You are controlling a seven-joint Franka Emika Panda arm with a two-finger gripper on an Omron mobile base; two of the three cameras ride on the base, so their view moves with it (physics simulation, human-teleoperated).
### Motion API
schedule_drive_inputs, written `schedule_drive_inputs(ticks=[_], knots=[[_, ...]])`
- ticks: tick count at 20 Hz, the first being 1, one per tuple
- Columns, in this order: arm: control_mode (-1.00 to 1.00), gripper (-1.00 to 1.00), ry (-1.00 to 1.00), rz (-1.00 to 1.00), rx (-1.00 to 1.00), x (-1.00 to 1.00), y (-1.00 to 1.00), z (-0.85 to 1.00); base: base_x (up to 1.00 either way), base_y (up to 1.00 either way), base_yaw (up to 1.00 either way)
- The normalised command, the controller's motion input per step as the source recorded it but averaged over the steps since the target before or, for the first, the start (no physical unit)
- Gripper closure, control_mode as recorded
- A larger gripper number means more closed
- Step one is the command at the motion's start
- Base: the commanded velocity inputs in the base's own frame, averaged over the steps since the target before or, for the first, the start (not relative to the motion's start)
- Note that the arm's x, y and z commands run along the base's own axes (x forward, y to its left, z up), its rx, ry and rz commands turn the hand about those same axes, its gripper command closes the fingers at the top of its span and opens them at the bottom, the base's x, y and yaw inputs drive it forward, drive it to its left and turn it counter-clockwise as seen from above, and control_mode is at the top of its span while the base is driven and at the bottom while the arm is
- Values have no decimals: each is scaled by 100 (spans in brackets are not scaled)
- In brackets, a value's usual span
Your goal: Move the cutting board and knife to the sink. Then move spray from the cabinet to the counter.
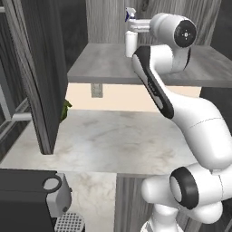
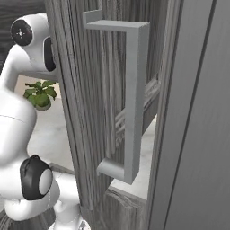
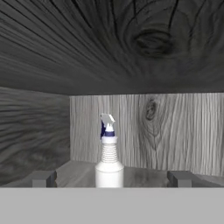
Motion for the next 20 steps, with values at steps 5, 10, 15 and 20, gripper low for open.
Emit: schedule_drive_inputs(ticks=[5,10,15,20], knots=[[-100,-100,0,0,0,22,0,0,0,0,0],[-100,-100,0,0,0,23,1,0,0,0,0],[-100,-100,0,0,0,26,4,0,0,0,0],[-100,-100,0,0,-4,24,6,-5,0,0,0]])
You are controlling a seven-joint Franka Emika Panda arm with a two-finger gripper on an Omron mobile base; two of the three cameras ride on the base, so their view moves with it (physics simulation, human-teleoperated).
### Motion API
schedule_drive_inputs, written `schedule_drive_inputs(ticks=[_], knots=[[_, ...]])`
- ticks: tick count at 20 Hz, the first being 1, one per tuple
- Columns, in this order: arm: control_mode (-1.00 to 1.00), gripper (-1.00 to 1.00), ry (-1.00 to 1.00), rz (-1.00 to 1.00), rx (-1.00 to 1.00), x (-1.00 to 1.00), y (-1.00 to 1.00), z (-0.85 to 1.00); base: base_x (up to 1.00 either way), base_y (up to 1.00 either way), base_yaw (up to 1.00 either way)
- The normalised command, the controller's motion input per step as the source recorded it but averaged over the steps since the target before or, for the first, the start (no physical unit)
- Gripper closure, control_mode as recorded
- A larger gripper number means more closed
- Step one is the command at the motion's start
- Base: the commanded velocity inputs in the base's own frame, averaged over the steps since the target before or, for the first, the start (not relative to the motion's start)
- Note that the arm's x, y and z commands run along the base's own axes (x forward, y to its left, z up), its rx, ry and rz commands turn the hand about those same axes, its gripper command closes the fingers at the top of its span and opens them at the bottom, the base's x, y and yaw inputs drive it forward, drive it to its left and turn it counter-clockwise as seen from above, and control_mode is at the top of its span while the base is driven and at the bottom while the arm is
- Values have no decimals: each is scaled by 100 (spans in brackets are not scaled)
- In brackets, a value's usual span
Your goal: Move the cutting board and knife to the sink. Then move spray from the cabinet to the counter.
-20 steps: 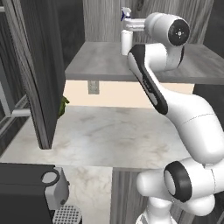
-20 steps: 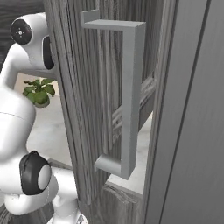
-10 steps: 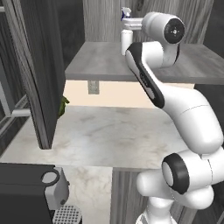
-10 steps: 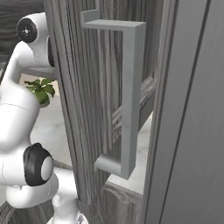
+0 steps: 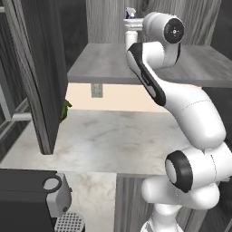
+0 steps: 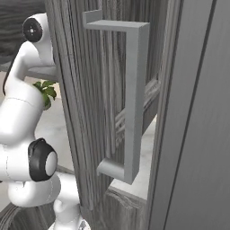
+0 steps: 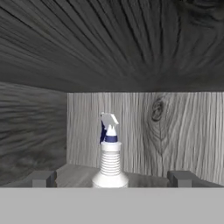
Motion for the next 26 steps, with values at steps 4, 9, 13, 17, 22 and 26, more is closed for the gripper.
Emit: schedule_drive_inputs(ticks=[4,9,13,17,22,26], knots=[[-100,-100,0,0,0,28,0,-11,0,0,0],[-100,-100,0,0,0,27,0,-1,0,0,0],[-100,-100,0,0,0,27,1,0,0,0,0],[-100,-100,0,0,0,20,0,0,0,0,0],[-100,-100,0,0,0,21,0,0,0,0,0],[-100,-100,0,0,0,24,0,-1,0,0,0]])
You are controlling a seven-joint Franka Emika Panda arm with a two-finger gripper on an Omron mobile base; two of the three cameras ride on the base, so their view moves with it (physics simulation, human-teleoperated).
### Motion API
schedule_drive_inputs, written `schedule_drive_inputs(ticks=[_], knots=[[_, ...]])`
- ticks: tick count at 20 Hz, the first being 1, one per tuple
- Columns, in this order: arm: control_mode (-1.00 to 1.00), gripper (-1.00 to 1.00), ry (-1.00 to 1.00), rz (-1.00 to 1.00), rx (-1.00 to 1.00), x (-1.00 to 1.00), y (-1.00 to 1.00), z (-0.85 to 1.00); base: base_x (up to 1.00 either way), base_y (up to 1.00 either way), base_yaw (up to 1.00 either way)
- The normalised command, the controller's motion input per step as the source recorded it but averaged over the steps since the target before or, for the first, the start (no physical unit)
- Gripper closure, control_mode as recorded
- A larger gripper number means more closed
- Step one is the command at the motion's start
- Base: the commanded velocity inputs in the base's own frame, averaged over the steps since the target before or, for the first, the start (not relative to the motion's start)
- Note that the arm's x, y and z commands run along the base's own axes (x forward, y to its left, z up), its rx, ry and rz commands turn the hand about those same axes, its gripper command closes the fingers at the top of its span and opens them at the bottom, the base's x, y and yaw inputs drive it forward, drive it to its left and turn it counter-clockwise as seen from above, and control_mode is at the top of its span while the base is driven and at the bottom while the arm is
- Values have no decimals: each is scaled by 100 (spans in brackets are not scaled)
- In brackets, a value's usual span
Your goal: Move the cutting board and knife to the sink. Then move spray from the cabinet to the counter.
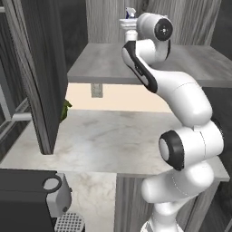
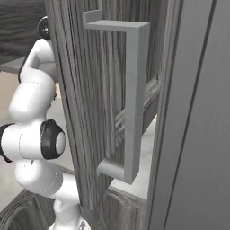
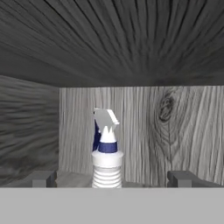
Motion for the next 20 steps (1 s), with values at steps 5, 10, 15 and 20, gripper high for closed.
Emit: schedule_drive_inputs(ticks=[5,10,15,20], knots=[[-100,-100,0,0,0,23,0,-4,0,0,0],[-100,-100,0,0,0,19,0,-5,0,0,0],[-100,-100,0,0,0,20,0,-3,0,0,0],[-100,-100,0,0,0,15,0,-2,0,0,0]])
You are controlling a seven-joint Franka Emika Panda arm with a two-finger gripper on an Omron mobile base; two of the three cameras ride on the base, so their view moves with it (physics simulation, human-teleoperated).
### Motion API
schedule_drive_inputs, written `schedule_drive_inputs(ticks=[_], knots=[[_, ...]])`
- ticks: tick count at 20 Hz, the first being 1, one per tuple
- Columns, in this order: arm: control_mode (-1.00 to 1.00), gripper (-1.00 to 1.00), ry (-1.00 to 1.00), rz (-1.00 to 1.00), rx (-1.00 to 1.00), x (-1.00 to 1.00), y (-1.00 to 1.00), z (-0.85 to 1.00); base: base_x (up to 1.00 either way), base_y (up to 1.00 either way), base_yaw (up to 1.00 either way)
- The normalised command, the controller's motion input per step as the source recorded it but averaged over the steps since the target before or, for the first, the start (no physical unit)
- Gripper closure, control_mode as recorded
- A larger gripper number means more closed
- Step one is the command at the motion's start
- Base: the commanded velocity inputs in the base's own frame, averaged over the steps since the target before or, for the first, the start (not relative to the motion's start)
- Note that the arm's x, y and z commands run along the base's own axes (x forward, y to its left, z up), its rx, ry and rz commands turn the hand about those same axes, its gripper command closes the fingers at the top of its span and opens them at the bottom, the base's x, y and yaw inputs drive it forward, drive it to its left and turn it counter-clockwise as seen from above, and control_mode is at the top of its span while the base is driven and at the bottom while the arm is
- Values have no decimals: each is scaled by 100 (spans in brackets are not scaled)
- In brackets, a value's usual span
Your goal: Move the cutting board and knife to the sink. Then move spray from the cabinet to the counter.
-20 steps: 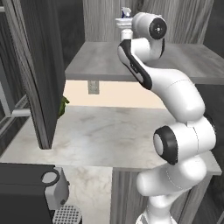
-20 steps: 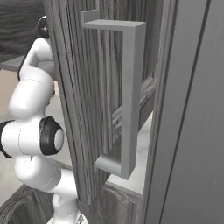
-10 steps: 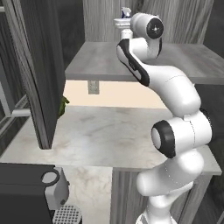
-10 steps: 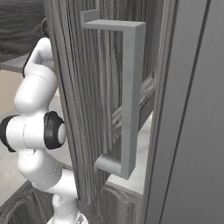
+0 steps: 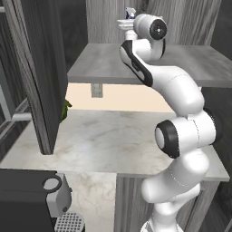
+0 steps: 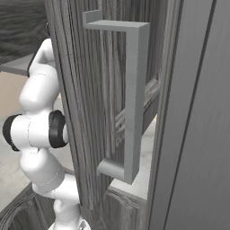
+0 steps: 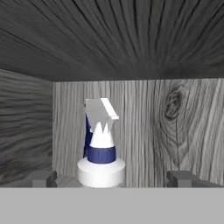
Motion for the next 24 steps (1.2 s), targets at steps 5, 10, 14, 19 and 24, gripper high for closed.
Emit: schedule_drive_inputs(ticks=[5,10,14,19,24], knots=[[-100,-100,0,0,0,14,0,-4,0,0,0],[-100,100,0,0,0,16,2,-6,0,0,0],[-100,100,0,0,0,25,2,-12,0,0,0],[-100,100,0,0,0,2,7,-5,0,0,0],[-100,100,0,0,0,-46,4,5,0,0,0]])
